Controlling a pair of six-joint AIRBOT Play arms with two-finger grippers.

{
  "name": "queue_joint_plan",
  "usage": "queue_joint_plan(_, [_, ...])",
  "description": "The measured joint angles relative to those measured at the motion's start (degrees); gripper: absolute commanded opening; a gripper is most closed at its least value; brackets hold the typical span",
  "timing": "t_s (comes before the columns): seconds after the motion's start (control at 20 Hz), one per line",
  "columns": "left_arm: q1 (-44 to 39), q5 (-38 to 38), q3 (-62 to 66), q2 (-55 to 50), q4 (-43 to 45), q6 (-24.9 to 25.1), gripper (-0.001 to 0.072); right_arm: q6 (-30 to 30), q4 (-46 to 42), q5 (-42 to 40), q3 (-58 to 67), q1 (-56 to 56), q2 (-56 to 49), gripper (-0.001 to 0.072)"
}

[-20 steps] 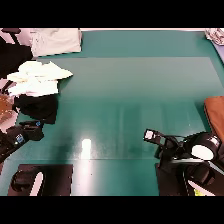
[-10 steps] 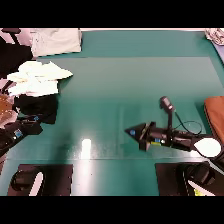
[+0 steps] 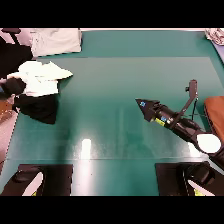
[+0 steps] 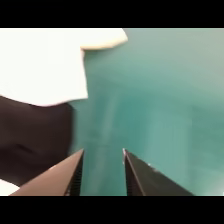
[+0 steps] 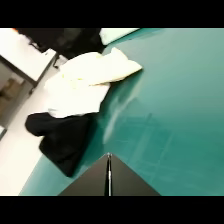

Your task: Fold the shirts.

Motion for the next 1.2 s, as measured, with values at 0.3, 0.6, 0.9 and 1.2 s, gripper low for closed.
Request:
queue_joint_plan(0.3, [0.7, -14.53, 18.88, -17.44, 16.7, -3.58, 0.0714, -1.84, -0.2, 21.14, 0.09, -18.62, -3.17, 0.0022])
queue_joint_plan(0.6, [12.66, -21.05, 22.49, -28.44, 10.56, -0.24, 0.0713, -8.79, -0.22, 41.11, 0.13, -40.72, 0.04, 0.0022])
queue_joint_plan(0.9, [19.89, -18.69, 23.02, -35.82, -4.33, 7.74, 0.0712, -10.34, -0.07, 46.93, 0.13, -46.88, 2.67, 0.0022])
queue_joint_plan(1.2, [20.98, -9.29, 23.08, -43.74, -8.87, 13.53, 0.0712, -10.51, -0.02, 46.31, 0.13, -43.1, 3.04, 0.0022])
